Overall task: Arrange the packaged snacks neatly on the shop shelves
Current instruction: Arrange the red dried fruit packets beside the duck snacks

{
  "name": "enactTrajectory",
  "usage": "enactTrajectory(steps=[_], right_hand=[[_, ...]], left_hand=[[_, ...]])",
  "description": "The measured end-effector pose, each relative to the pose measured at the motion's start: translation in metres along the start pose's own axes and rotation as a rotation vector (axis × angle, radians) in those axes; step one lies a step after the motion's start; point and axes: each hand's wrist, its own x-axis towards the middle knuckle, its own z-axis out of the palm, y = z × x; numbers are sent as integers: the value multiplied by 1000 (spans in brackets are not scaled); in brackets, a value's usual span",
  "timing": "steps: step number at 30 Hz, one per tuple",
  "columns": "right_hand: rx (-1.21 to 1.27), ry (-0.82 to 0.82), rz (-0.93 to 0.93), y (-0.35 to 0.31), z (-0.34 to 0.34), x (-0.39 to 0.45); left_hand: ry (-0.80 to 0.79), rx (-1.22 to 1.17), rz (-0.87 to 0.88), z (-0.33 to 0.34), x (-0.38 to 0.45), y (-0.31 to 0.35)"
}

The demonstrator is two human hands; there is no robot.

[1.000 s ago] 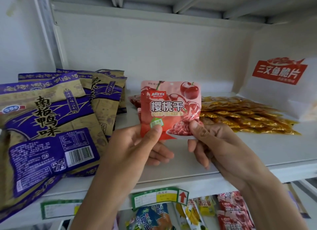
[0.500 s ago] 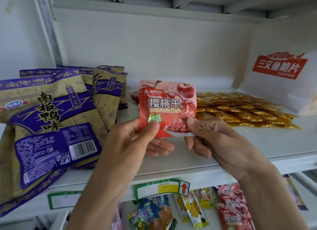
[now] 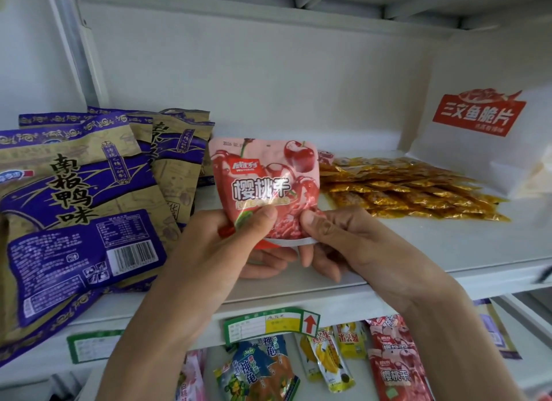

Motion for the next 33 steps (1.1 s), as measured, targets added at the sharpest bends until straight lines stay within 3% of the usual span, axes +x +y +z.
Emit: enactTrajectory(steps=[18,27,33], right_hand=[[-45,63,7,-4,3,-3],[45,126,-45,-2,1,-3],[51,164,-22,0,-2,-3]], left_hand=[[-4,69,6,5,-3,-3],[-114,85,-11,6,2,-3],[-44,69,9,5,4,-7]])
